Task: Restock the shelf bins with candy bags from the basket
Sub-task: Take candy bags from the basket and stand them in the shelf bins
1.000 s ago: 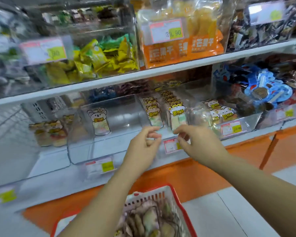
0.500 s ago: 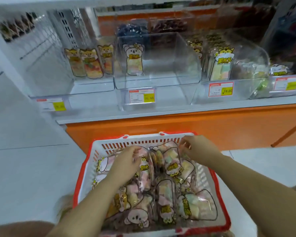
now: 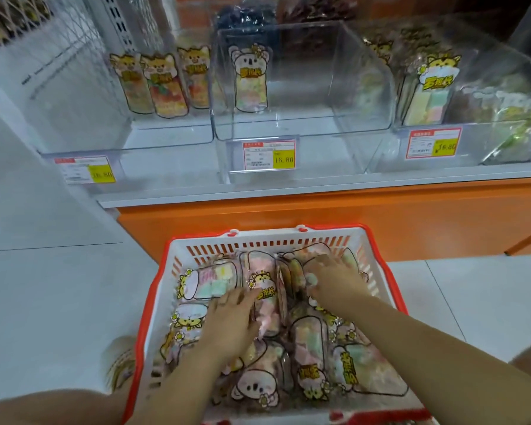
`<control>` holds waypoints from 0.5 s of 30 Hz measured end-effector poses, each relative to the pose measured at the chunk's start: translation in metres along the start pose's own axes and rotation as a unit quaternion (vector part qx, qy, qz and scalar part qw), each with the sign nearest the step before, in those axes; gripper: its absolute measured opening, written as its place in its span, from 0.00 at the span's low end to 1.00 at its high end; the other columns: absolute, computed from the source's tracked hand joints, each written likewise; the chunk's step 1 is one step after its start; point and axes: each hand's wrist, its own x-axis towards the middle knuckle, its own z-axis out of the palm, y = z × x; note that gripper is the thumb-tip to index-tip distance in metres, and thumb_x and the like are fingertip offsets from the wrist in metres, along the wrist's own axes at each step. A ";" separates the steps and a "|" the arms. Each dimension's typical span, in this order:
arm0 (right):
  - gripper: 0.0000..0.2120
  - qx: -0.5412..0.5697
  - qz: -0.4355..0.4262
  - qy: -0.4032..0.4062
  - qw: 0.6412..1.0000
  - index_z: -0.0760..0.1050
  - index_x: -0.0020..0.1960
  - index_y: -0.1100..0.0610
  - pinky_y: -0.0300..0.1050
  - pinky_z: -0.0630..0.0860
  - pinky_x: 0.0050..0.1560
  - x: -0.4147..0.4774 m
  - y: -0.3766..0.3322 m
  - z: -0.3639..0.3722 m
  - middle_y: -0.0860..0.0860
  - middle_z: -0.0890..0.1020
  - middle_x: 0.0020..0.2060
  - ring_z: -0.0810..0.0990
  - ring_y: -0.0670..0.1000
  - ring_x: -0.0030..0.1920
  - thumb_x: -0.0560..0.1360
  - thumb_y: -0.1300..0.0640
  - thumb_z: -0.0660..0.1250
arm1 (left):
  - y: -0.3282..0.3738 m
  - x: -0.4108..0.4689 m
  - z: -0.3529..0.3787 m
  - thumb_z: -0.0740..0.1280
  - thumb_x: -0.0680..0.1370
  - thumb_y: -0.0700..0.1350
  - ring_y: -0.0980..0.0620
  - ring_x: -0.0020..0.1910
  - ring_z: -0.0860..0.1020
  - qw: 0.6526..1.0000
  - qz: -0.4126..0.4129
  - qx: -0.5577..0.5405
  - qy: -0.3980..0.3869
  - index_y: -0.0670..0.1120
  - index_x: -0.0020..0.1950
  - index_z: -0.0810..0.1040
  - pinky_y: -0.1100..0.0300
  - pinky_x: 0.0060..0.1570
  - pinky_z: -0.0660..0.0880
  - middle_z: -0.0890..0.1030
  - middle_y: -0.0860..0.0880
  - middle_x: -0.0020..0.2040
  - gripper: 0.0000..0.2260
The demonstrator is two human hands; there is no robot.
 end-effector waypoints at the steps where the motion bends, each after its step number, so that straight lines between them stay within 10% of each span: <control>1: 0.27 0.055 -0.012 -0.034 0.998 0.63 0.75 0.50 0.57 0.72 0.66 0.004 -0.007 0.003 0.54 0.67 0.72 0.72 0.58 0.67 0.79 0.44 0.62 | -0.001 0.000 0.000 0.62 0.81 0.55 0.47 0.78 0.57 1.000 0.002 -0.002 0.000 0.59 0.80 0.53 0.44 0.75 0.58 0.59 0.52 0.78 0.30; 6: 0.57 0.169 0.042 -0.107 0.979 0.45 0.81 0.46 0.54 0.76 0.61 0.019 -0.033 0.028 0.58 0.68 0.72 0.74 0.62 0.66 0.62 0.20 0.63 | -0.003 0.000 0.003 0.62 0.80 0.54 0.47 0.78 0.56 1.000 0.007 -0.009 0.004 0.59 0.80 0.54 0.44 0.76 0.56 0.59 0.52 0.79 0.30; 12: 0.38 0.191 0.079 -0.027 0.978 0.53 0.78 0.49 0.49 0.80 0.39 0.039 -0.033 0.034 0.55 0.80 0.51 0.81 0.57 0.47 0.71 0.52 0.66 | -0.004 0.000 0.004 0.63 0.80 0.53 0.48 0.77 0.58 1.000 0.011 -0.012 0.014 0.57 0.80 0.56 0.45 0.75 0.57 0.62 0.53 0.77 0.30; 15: 0.34 0.182 0.093 0.018 0.979 0.53 0.77 0.50 0.50 0.78 0.37 0.046 -0.033 0.039 0.55 0.78 0.60 0.81 0.59 0.51 0.75 0.54 0.64 | -0.004 -0.001 0.003 0.63 0.80 0.52 0.49 0.77 0.58 1.000 0.010 -0.013 0.014 0.57 0.80 0.57 0.45 0.75 0.56 0.62 0.53 0.77 0.29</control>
